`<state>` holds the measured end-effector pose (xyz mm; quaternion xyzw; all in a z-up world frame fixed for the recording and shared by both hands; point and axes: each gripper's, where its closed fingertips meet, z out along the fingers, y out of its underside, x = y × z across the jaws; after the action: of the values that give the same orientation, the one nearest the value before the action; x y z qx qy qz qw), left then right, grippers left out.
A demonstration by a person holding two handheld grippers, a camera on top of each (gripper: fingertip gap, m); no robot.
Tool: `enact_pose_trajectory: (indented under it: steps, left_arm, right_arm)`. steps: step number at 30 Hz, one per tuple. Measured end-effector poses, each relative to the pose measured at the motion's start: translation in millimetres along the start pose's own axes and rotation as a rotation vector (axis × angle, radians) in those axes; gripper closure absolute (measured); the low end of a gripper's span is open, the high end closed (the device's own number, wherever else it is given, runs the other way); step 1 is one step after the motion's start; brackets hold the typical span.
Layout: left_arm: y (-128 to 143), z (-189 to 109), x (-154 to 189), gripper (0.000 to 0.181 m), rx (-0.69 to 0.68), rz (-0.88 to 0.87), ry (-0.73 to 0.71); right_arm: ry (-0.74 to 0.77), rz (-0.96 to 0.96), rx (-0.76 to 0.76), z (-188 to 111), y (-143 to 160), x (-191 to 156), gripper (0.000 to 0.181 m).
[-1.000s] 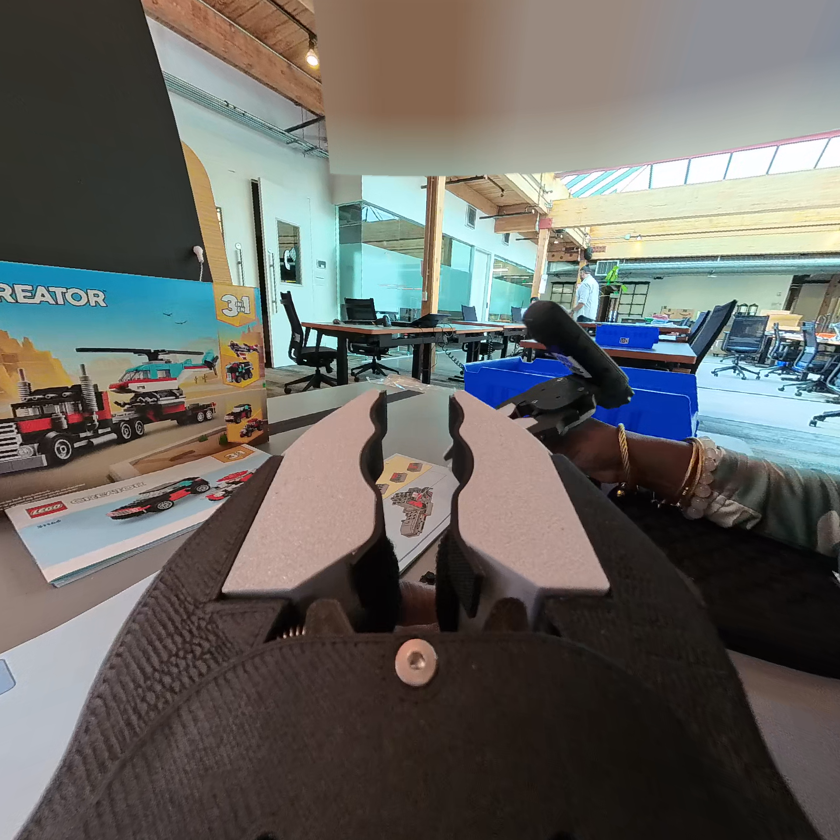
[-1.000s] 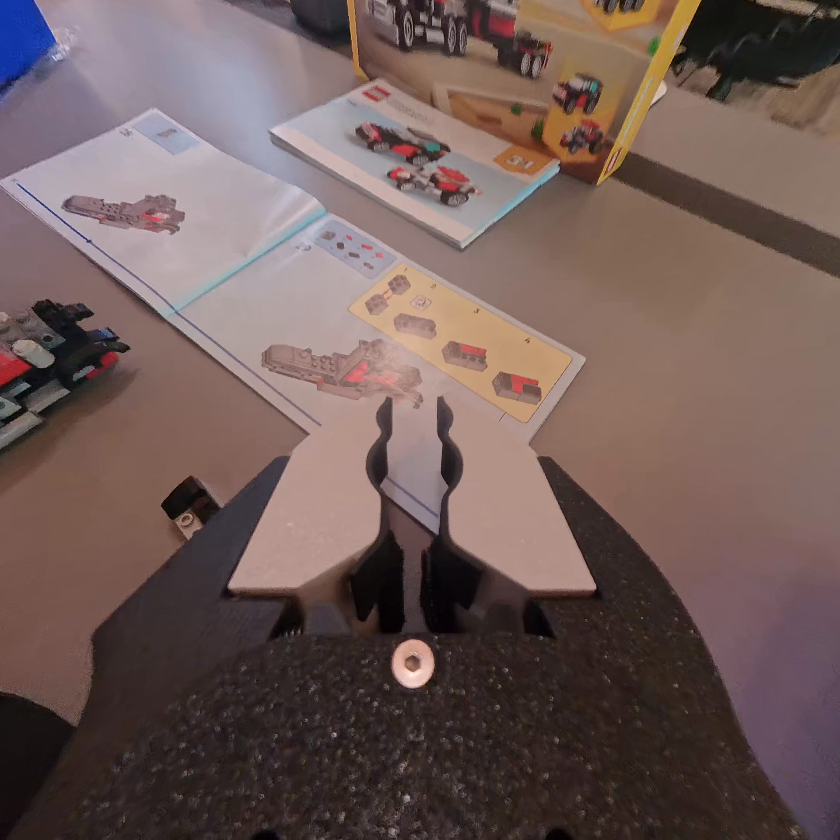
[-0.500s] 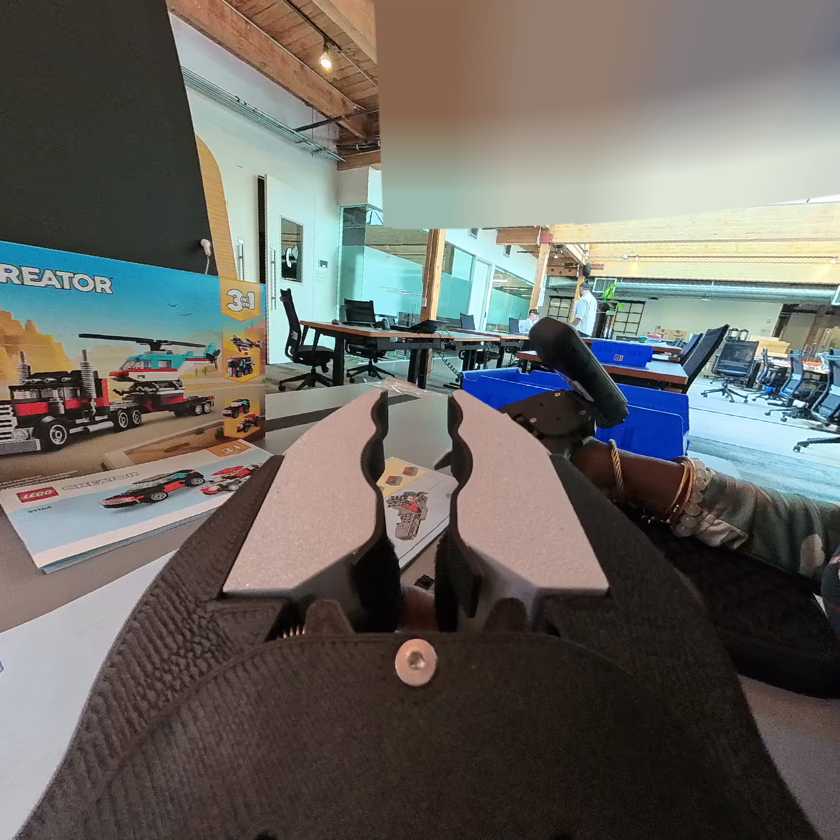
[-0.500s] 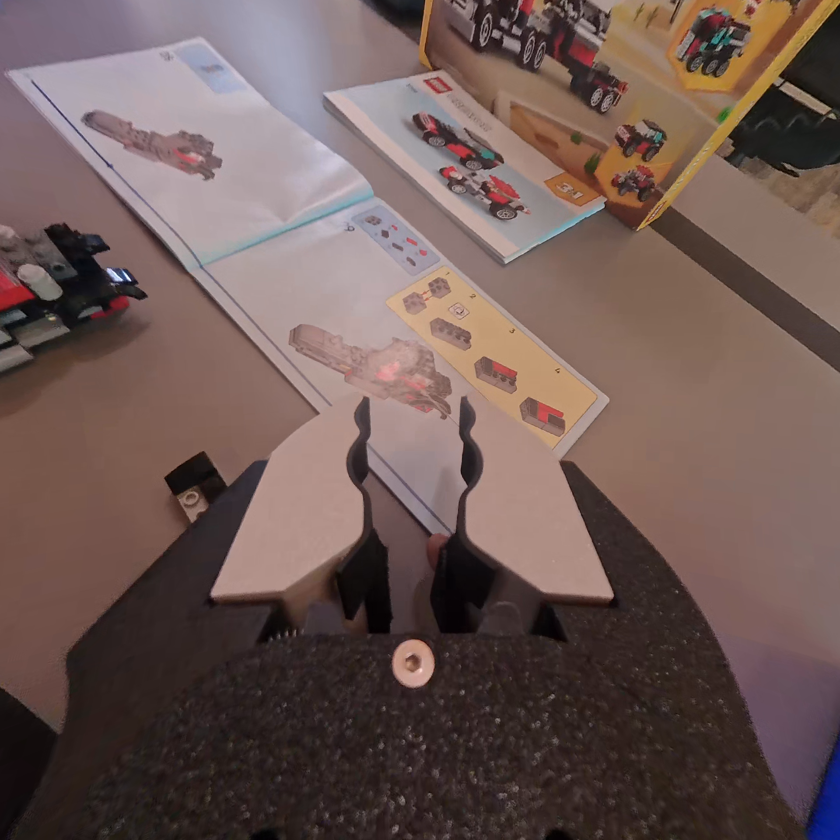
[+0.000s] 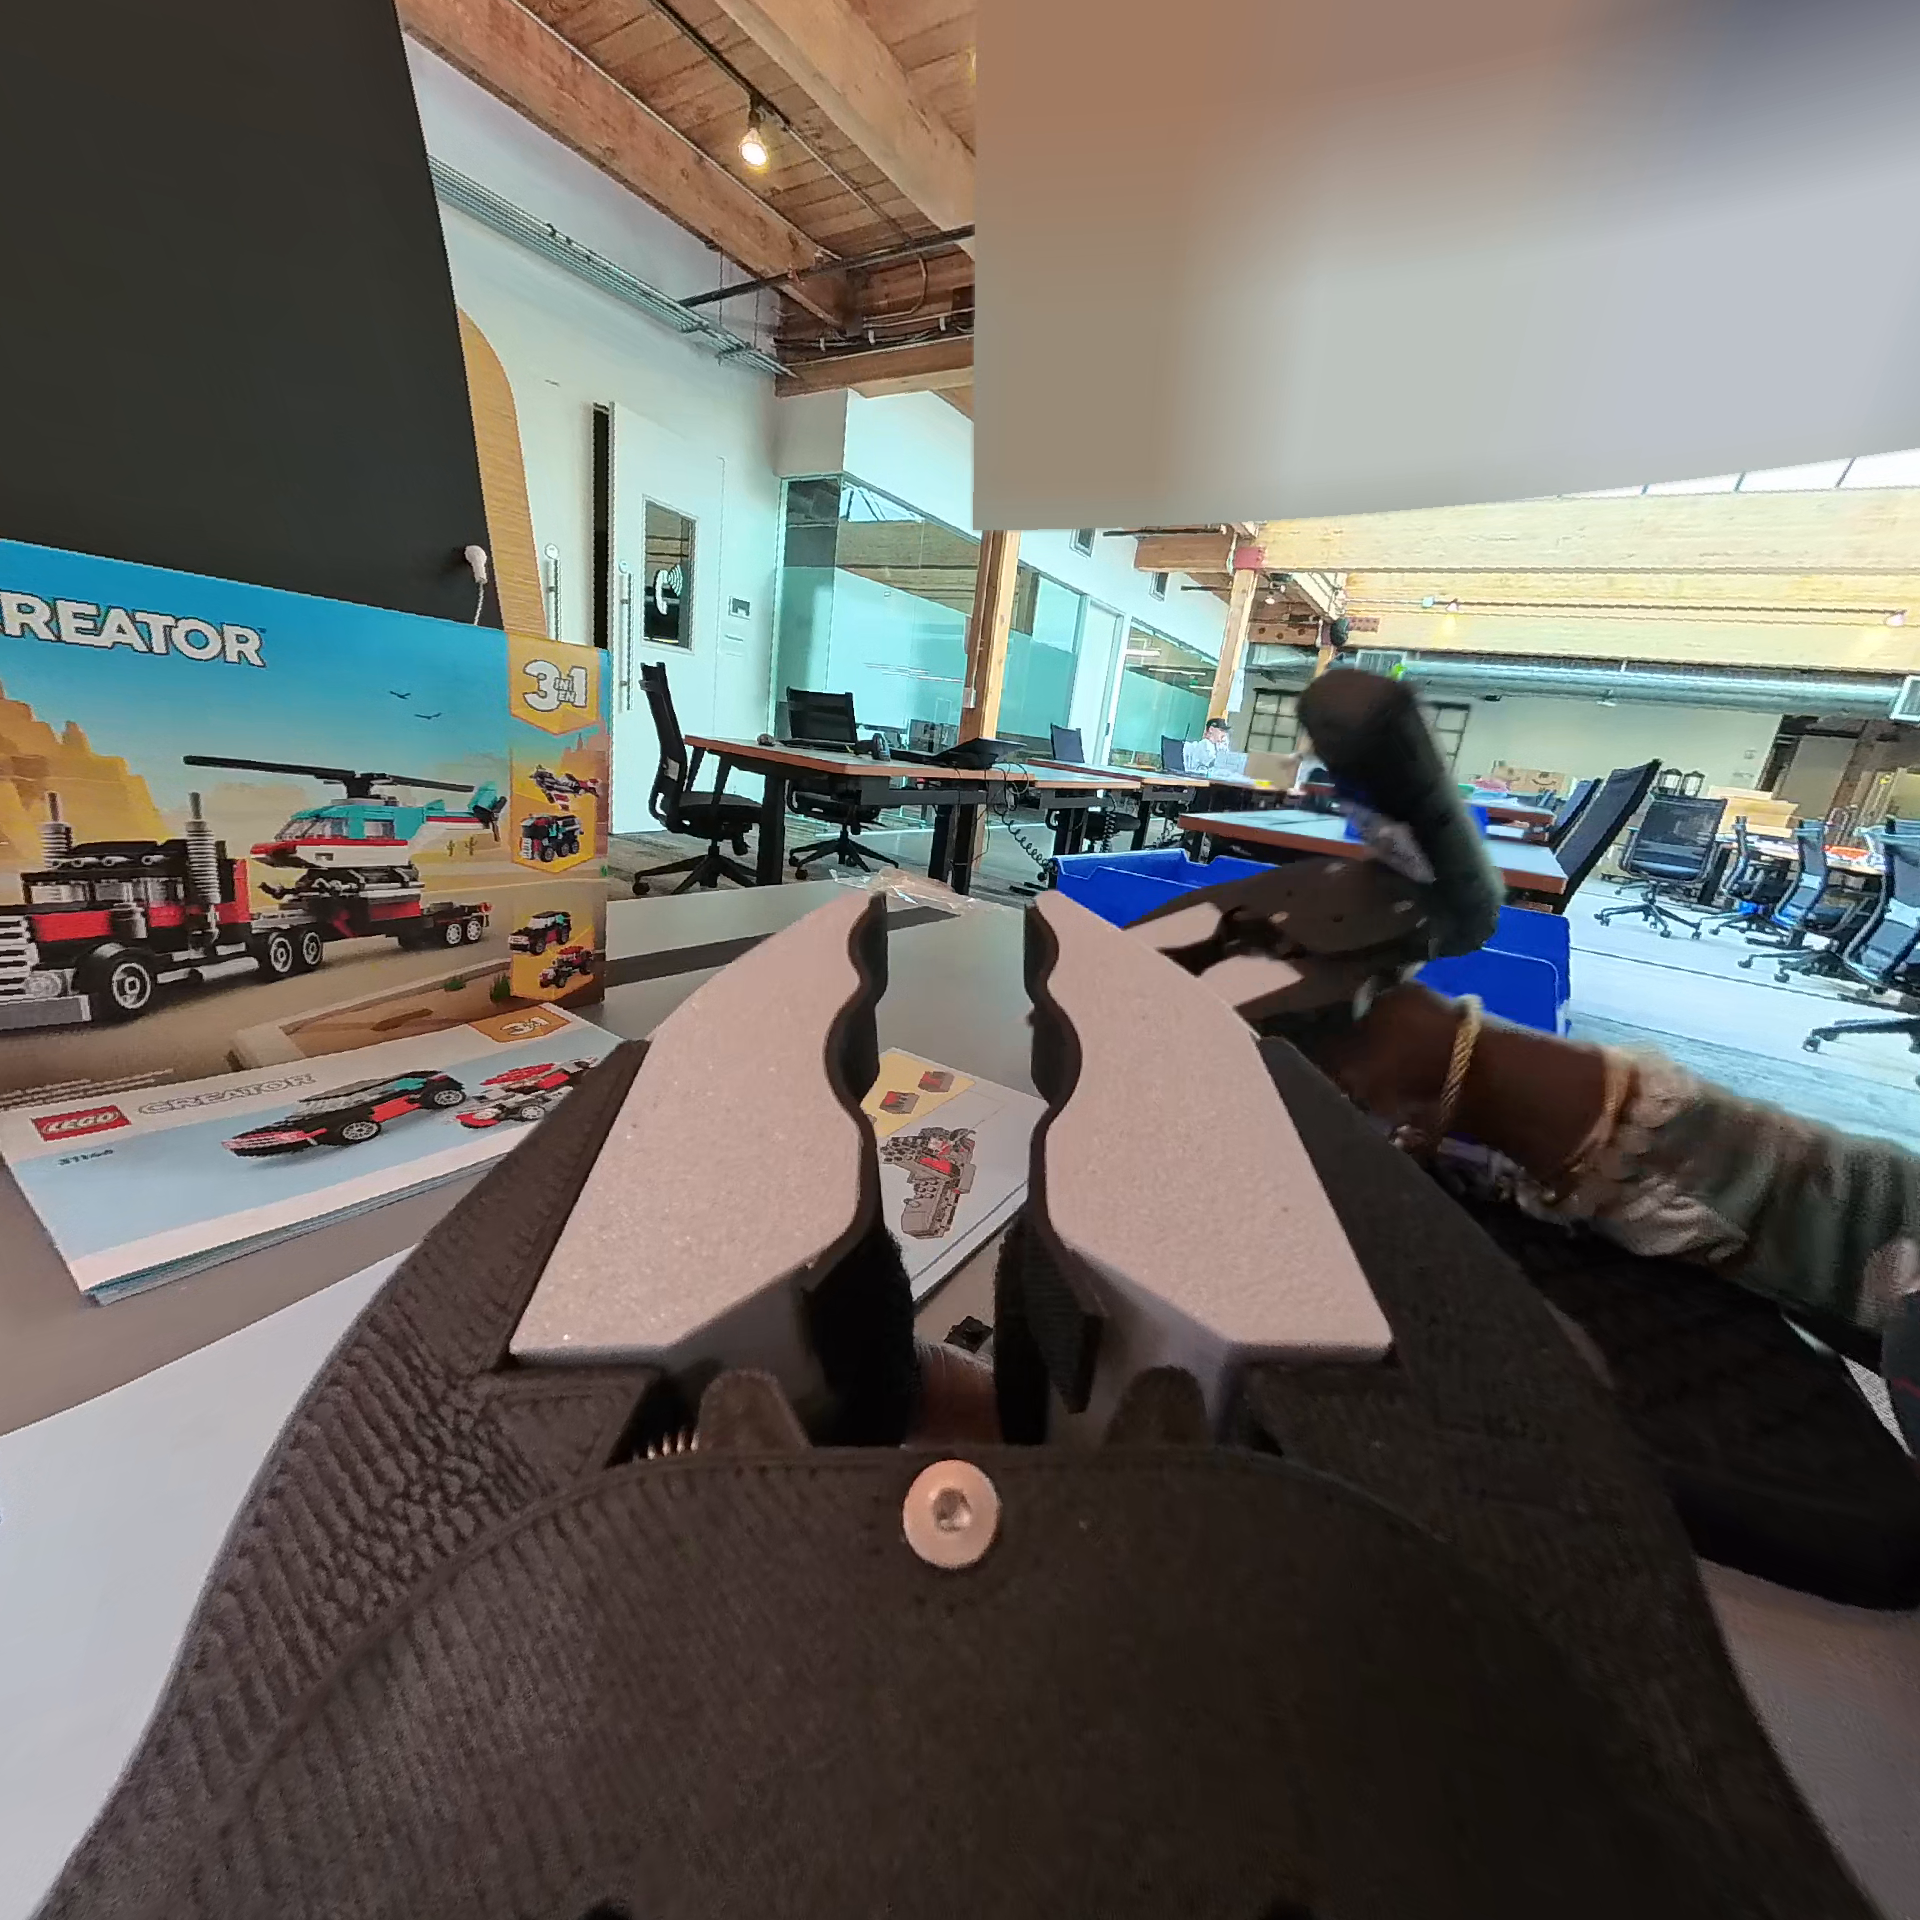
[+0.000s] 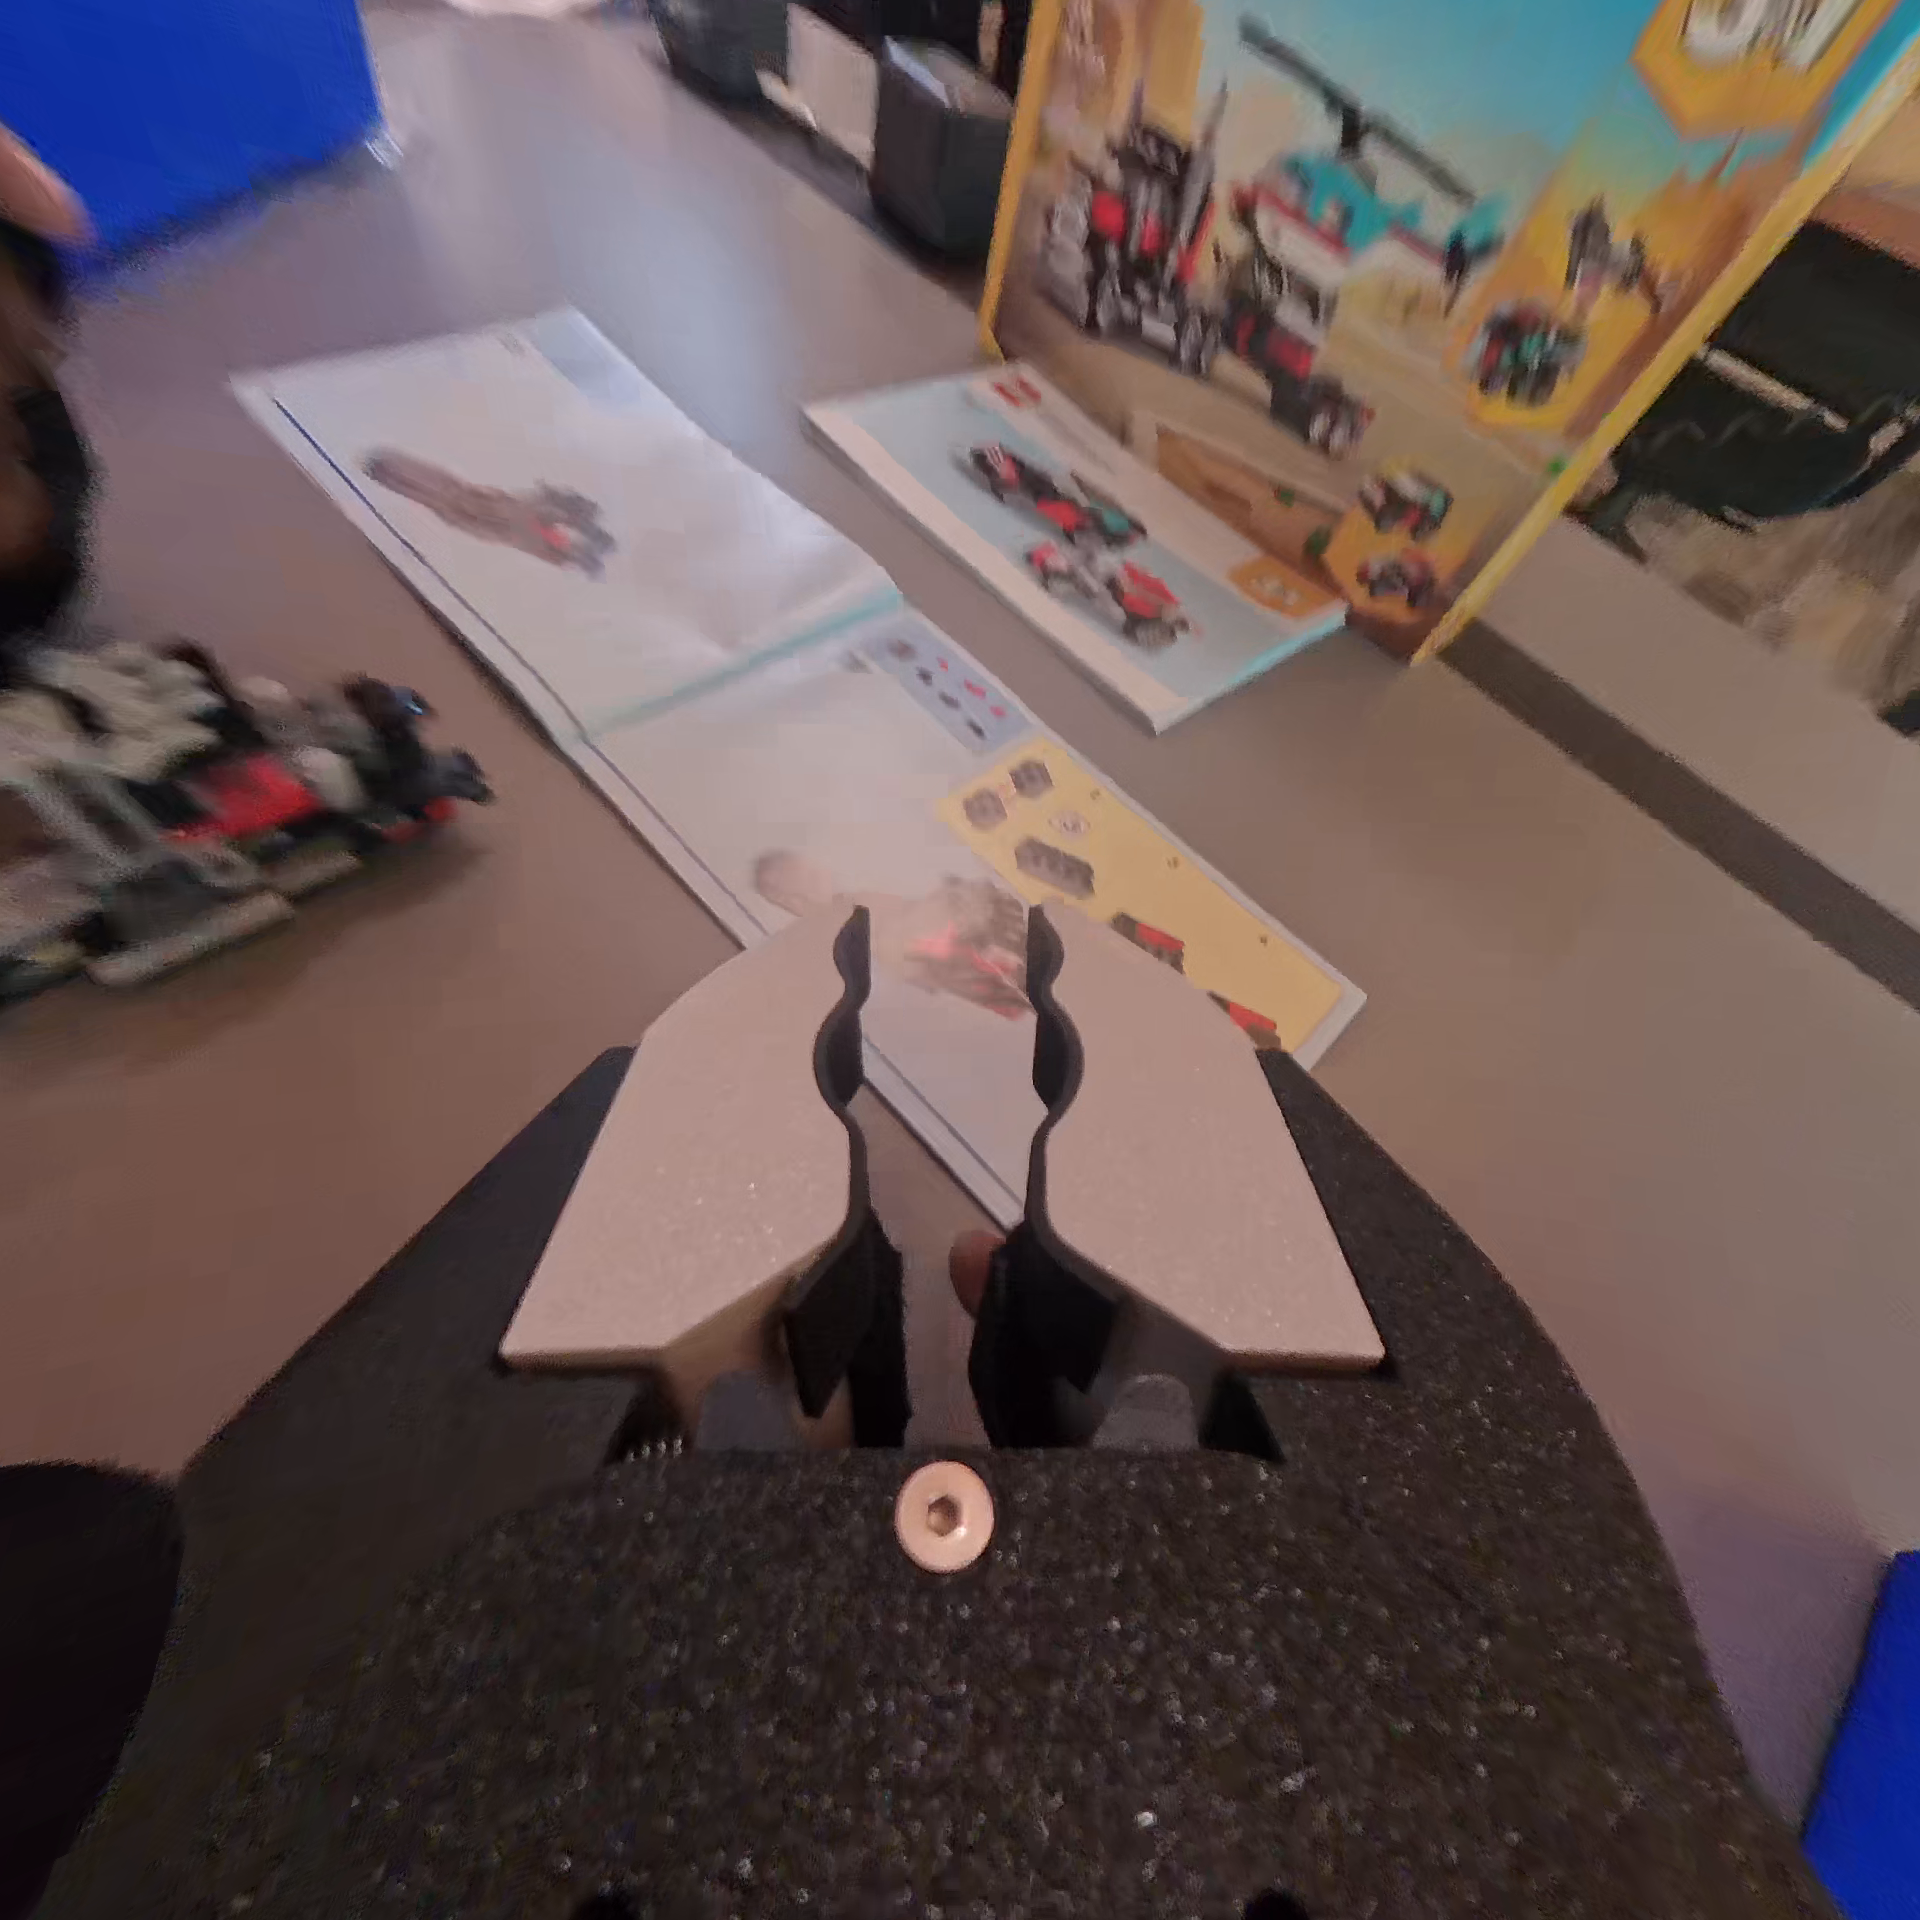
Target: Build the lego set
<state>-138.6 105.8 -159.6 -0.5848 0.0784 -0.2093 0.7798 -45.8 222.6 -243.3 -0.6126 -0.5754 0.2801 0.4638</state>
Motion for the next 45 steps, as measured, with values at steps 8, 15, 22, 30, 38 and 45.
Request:
enact_pose_trajectory:
  steps: [8, 15, 22, 30, 38, 45]
  left_arm:
    - [-4.1, -2.9, 1.9, 0.156, 0.025, 0.011, 0.009]
    - [-1.3, -1.1, 5.1, 0.156, 0.013, 0.030, 0.028]
    - [0.4, -0.2, 8.4, 0.156, 0.006, 0.051, 0.036]
    - [0.5, 0.2, 7.3, 0.156, 0.014, 0.044, 0.036]
    - [-1.3, -1.3, 5.5, 0.156, 0.031, 0.017, 0.042]
    - [0.1, -0.7, 6.9, 0.156, 0.023, 0.018, 0.054]
  right_arm:
    - [0.205, -0.124, 0.078, -170.2, -54.0, 41.6, 0.177]
    - [0.590, 0.220, -0.210, -303.8, 57.5, 128.1, 0.178]
    - [0.335, 0.416, -0.534, -285.0, 128.6, 131.8, 0.163]
    - [0.420, 0.619, -0.639, -247.7, 175.1, 159.2, 0.154]
    - [0.377, 0.713, -0.752, -233.0, 203.0, 158.6, 0.149]
    - [0.406, 0.679, -0.785, -228.7, 210.1, 164.6, 0.164]
